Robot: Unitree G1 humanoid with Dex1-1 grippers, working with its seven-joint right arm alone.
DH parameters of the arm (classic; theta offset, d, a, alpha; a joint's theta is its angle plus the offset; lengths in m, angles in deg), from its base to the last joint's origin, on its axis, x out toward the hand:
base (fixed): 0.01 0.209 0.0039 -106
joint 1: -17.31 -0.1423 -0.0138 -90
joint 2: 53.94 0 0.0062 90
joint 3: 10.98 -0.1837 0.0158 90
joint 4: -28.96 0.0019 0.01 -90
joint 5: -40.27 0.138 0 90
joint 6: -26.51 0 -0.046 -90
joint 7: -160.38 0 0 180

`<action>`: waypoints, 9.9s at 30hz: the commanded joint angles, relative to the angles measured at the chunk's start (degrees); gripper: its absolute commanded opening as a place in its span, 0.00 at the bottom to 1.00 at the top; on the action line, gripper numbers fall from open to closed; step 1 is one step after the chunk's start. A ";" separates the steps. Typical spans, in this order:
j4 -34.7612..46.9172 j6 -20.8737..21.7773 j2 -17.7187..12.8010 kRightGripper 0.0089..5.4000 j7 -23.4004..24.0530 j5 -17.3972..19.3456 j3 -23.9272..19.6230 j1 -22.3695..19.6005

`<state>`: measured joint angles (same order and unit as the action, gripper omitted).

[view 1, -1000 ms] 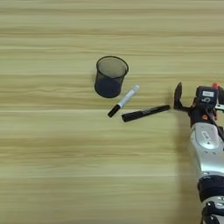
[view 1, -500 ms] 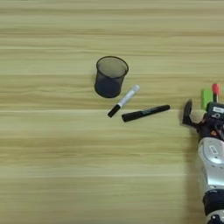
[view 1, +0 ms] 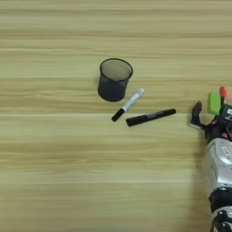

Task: Move the objects on the table

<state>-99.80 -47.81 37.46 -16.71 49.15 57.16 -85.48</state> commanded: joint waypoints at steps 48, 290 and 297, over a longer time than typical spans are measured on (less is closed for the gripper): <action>-5.30 -3.60 -1.87 0.25 -8.10 3.89 0.46 -5.71; 45.22 -17.02 1.33 0.99 -28.15 -3.79 26.57 14.62; 40.88 -13.59 1.03 0.99 -23.66 -12.55 29.54 14.18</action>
<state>-59.71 -64.02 39.23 -42.60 38.61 86.82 -68.87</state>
